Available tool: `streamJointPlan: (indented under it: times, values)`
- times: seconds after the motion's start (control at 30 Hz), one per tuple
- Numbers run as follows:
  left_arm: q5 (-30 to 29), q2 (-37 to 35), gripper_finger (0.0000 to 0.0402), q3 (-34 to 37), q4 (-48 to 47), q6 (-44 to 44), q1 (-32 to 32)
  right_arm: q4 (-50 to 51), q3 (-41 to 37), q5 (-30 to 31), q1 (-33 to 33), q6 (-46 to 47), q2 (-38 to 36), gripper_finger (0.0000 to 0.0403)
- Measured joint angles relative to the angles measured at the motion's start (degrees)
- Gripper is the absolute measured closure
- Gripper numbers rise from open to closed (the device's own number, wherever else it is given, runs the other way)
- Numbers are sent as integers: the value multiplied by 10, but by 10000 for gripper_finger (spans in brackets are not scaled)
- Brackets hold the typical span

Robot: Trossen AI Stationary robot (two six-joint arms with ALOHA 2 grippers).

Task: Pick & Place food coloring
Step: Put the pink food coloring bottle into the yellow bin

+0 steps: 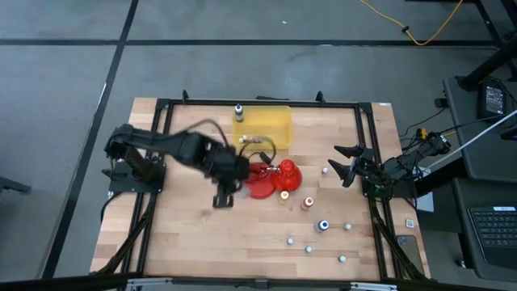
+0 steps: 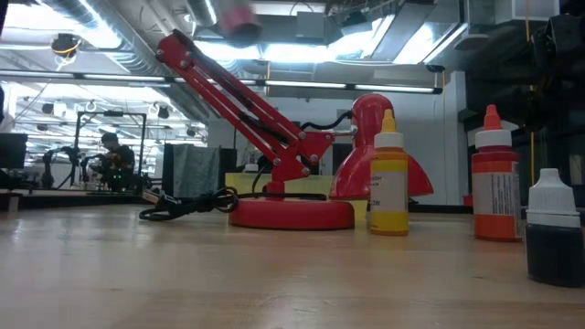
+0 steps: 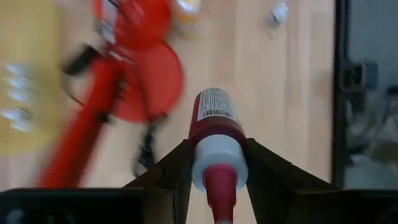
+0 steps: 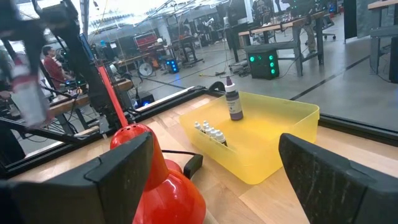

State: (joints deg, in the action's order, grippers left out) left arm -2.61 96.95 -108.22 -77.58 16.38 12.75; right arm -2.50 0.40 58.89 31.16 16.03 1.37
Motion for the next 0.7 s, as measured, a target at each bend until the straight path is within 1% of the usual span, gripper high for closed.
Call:
streamJointPlan:
  times: [0.13,0.4,0.57,0.7]
  values:
    - [-14,9,280,-33,-1,-42,-70,0,0,0,0,0,0,56]
    - [-4,60,283,-74,-1,-108,-215,0,0,0,0,0,0,56]
    - [-7,117,278,-110,-3,-146,-296,0,0,0,0,0,0,56]
    - [-6,174,282,-156,-4,-174,-346,0,0,0,0,0,0,56]
